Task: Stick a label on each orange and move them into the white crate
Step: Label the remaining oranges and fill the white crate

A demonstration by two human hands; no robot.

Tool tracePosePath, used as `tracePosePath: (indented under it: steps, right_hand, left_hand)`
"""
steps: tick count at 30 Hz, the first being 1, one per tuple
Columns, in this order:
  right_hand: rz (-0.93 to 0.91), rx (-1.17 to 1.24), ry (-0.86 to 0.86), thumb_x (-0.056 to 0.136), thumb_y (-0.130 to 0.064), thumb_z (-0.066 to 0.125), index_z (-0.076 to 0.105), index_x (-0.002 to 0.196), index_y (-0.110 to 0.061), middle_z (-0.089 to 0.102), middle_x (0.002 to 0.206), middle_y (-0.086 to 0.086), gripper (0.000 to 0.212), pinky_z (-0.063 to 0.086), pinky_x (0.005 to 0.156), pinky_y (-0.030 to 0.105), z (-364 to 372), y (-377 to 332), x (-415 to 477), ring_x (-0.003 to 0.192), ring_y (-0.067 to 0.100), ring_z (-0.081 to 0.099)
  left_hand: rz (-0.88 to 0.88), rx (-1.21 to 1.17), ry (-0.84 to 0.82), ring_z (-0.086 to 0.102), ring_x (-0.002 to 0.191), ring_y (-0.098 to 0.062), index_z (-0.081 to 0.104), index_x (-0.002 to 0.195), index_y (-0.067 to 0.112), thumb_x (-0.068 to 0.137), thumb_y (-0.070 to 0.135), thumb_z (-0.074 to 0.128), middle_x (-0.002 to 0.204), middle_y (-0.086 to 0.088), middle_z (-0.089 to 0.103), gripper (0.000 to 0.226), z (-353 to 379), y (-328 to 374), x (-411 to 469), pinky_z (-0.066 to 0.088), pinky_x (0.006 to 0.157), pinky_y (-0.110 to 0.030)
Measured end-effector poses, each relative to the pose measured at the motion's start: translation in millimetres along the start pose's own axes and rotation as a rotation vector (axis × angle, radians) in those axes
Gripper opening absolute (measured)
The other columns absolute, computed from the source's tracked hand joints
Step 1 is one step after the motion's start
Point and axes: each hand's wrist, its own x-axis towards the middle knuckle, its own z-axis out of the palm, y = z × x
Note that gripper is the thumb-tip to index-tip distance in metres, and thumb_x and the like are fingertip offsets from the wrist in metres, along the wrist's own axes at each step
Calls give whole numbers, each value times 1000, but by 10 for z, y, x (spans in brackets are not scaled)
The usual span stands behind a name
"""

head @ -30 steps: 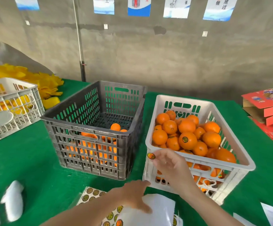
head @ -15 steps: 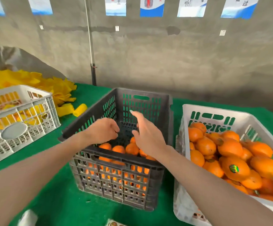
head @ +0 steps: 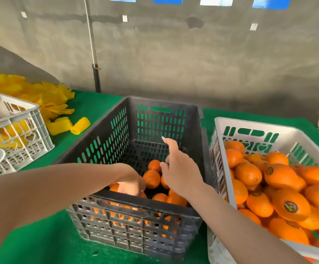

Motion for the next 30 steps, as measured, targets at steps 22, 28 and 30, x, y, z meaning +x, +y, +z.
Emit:
tracePosePath:
  steps: [22, 28, 30]
  right_hand:
    - [-77, 596, 154, 88, -10, 62, 63, 75, -28, 57, 114, -9, 22, 48, 82, 17, -1335, -116, -812, 104, -6, 53]
    - [-139, 339, 226, 90, -14, 60, 60, 83, -21, 55, 109, -7, 10, 48, 87, 26, -1475, -34, -1045, 104, -1, 49]
    - [-150, 301, 247, 90, -14, 59, 59, 84, -19, 54, 106, -7, 9, 46, 86, 23, -1507, 2, -1098, 102, -1, 49]
  left_hand:
    - [827, -1716, 351, 72, 89, -24, 60, 118, 16, 63, 41, 74, 108, -14, 71, 62, 142, 918, -1600, 59, 68, -35]
    - [776, -1643, 357, 71, 92, -26, 60, 119, 13, 62, 45, 73, 110, -16, 70, 66, 263, 1270, -1699, 59, 70, -36]
    - [758, -1651, 362, 72, 83, -25, 59, 118, 12, 61, 45, 73, 101, -16, 71, 67, 284, 1352, -1721, 59, 65, -34]
